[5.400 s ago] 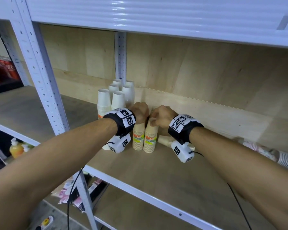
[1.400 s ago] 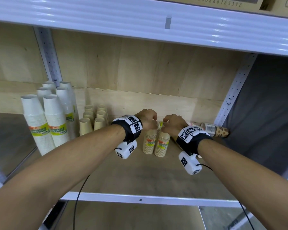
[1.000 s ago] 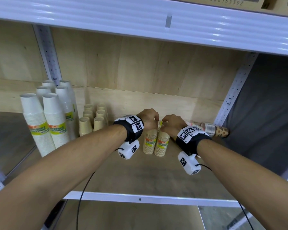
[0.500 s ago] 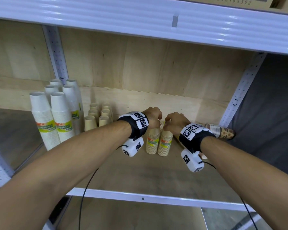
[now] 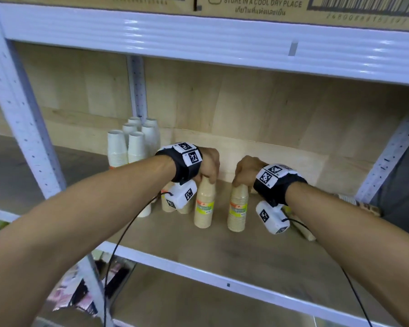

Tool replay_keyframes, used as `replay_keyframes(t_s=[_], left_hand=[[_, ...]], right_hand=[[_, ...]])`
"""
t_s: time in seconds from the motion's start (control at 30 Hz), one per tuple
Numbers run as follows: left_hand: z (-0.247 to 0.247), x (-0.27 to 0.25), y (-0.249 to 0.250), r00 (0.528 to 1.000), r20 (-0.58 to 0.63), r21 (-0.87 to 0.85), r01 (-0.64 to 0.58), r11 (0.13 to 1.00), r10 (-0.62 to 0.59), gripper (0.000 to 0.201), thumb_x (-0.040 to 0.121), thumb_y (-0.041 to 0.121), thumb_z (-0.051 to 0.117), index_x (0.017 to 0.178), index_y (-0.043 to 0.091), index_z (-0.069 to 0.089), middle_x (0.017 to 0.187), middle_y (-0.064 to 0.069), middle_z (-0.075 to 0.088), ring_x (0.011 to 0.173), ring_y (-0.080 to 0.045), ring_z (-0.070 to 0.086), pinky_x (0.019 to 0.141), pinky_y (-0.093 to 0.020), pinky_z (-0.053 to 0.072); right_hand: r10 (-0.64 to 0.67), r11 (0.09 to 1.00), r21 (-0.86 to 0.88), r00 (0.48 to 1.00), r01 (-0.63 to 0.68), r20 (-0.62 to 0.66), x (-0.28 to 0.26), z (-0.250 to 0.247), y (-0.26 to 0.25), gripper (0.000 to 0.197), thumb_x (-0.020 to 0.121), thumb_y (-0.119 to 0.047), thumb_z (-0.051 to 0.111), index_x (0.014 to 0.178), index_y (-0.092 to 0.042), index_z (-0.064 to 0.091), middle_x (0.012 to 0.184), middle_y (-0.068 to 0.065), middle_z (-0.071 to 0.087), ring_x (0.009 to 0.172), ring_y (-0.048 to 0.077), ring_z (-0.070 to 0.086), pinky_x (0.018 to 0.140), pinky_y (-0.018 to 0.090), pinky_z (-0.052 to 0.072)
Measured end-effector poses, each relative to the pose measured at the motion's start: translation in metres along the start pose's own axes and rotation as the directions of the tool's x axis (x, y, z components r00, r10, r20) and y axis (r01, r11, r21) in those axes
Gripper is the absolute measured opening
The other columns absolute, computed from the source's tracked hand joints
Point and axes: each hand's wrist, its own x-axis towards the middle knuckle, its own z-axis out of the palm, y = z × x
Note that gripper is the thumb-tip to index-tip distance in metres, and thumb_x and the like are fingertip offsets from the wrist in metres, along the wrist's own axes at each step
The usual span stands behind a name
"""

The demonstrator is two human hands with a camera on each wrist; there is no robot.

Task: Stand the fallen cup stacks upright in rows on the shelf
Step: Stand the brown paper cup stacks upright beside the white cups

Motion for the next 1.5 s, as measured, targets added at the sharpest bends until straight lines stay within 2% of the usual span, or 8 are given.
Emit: replay_keyframes(t_s=[0.17,0.3,0.5,0.8,0.93,1.13,1.33,1.5], left_hand=[[-0.005,-0.023,-0.042,0.993,0.010,0.019,0.118,0.993,-0.118,0.021,0.082,0.006,0.072,0.101,-0.001,0.071,0.075,-0.007,0.063,0.054,-0.019,0.060,0.054,-0.029,0.054],[-0.004,-0.034,-0.066,0.983,-0.024,0.042,0.182,0.982,-0.181,0.020,0.083,0.006,0.073,0.100,-0.003,0.070,0.082,-0.009,0.059,0.066,-0.022,0.056,0.055,-0.026,0.054],[-0.001,-0.048,-0.092,0.964,-0.114,0.059,0.247,0.967,-0.239,0.029,0.083,0.015,0.074,0.108,0.002,0.070,0.098,-0.009,0.069,0.077,-0.022,0.060,0.066,-0.030,0.051],[0.012,-0.046,-0.104,0.953,-0.219,0.010,0.215,0.977,-0.207,0.038,0.084,0.012,0.073,0.120,0.005,0.066,0.118,-0.010,0.068,0.106,-0.025,0.065,0.089,-0.034,0.056],[0.017,-0.045,-0.104,0.957,-0.225,0.012,0.190,0.982,-0.183,0.035,0.084,0.012,0.072,0.119,0.006,0.068,0.119,-0.008,0.067,0.108,-0.023,0.064,0.088,-0.031,0.053],[0.017,-0.043,-0.106,0.959,-0.225,0.016,0.182,0.983,-0.173,0.036,0.083,0.014,0.073,0.118,0.007,0.068,0.117,-0.007,0.068,0.106,-0.023,0.064,0.087,-0.033,0.055],[0.015,-0.045,-0.107,0.960,-0.236,0.015,0.158,0.987,-0.150,0.035,0.085,0.014,0.070,0.119,0.008,0.068,0.118,-0.008,0.067,0.108,-0.024,0.063,0.092,-0.036,0.054],[0.005,-0.048,-0.107,0.957,-0.261,-0.050,0.119,0.992,-0.128,0.031,0.083,0.010,0.068,0.114,0.014,0.070,0.115,-0.005,0.065,0.102,-0.022,0.063,0.076,-0.030,0.053]], right_hand=[[-0.103,0.994,-0.018,0.991,0.104,0.081,0.006,0.010,-0.047,0.030,0.073,-0.022,0.081,0.096,-0.004,0.073,0.094,0.009,0.071,0.074,0.019,0.063,0.060,0.024,0.049],[-0.181,0.983,0.029,0.979,0.179,0.091,0.009,0.019,-0.075,0.035,0.069,-0.026,0.084,0.097,-0.008,0.073,0.094,0.008,0.072,0.083,0.022,0.069,0.069,0.030,0.055],[-0.280,0.956,0.101,0.959,0.274,0.052,0.007,0.028,-0.107,0.034,0.070,-0.027,0.084,0.097,-0.010,0.072,0.098,0.006,0.068,0.086,0.021,0.065,0.055,0.022,0.043],[-0.294,0.942,0.164,0.956,0.293,-0.021,0.010,0.044,-0.111,0.038,0.071,-0.026,0.082,0.102,-0.011,0.067,0.098,0.006,0.066,0.089,0.022,0.063,0.058,0.024,0.041],[-0.301,0.936,0.182,0.953,0.300,-0.024,0.013,0.052,-0.109,0.035,0.069,-0.028,0.082,0.096,-0.009,0.069,0.095,0.008,0.068,0.085,0.023,0.064,0.054,0.024,0.042],[-0.306,0.931,0.192,0.951,0.309,-0.047,0.017,0.060,-0.112,0.034,0.070,-0.027,0.082,0.096,-0.008,0.071,0.097,0.009,0.068,0.090,0.026,0.065,0.076,0.037,0.055],[-0.309,0.927,0.206,0.949,0.314,-0.058,0.020,0.062,-0.111,0.033,0.072,-0.027,0.081,0.096,-0.007,0.070,0.097,0.009,0.068,0.090,0.025,0.064,0.072,0.034,0.051],[-0.295,0.927,0.217,0.952,0.306,-0.084,0.023,0.061,-0.108,0.036,0.073,-0.033,0.080,0.100,-0.013,0.068,0.097,0.004,0.065,0.091,0.022,0.062,0.070,0.029,0.048]])
